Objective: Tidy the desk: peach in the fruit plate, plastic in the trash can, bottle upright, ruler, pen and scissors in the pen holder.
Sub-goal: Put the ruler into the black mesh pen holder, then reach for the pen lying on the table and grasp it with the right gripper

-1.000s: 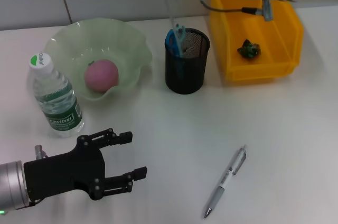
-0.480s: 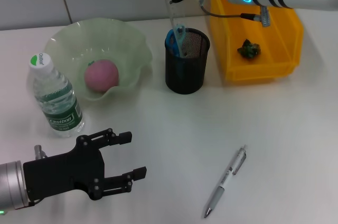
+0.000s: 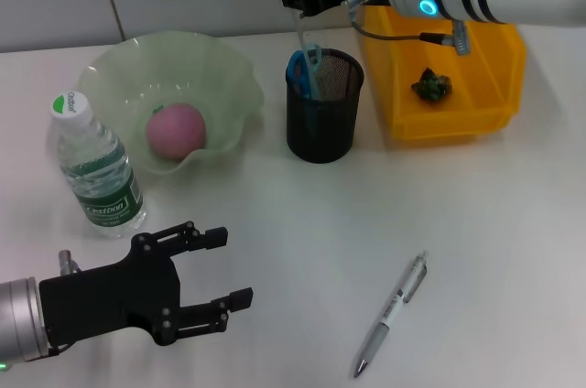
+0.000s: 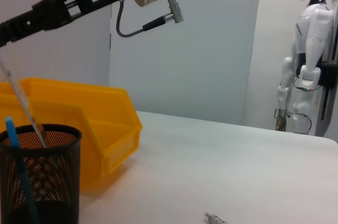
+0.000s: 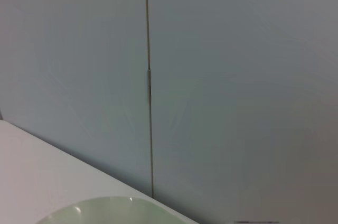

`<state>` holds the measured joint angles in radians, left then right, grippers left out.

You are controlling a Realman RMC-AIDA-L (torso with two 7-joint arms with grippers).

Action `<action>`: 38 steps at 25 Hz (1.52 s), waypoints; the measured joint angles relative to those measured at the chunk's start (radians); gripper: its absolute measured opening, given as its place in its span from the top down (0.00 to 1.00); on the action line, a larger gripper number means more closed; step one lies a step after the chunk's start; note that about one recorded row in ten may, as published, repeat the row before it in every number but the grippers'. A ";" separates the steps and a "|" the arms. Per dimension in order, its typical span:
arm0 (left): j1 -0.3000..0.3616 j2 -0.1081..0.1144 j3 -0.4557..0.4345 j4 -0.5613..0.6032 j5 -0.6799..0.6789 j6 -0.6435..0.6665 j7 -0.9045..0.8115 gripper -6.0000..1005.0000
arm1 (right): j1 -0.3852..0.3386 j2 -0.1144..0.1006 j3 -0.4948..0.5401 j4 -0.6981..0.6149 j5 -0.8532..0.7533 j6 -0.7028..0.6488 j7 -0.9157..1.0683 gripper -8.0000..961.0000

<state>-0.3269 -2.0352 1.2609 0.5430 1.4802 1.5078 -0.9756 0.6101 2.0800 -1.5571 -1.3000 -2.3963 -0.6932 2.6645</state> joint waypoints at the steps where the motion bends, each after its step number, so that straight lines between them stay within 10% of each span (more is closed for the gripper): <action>1: 0.000 0.000 0.000 0.000 0.000 0.000 0.000 0.22 | 0.001 0.000 0.000 0.002 -0.002 0.000 0.000 0.59; 27: -0.003 0.001 -0.008 0.000 0.000 0.000 0.000 0.22 | -0.007 0.000 0.010 -0.044 0.021 -0.011 -0.016 0.27; 38: -0.004 0.000 -0.013 0.000 0.000 -0.003 -0.004 0.22 | -0.012 -0.003 0.244 -0.100 0.411 -0.257 -0.163 0.27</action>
<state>-0.3312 -2.0356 1.2480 0.5433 1.4803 1.5048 -0.9792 0.5978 2.0766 -1.3133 -1.4000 -1.9858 -0.9506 2.5017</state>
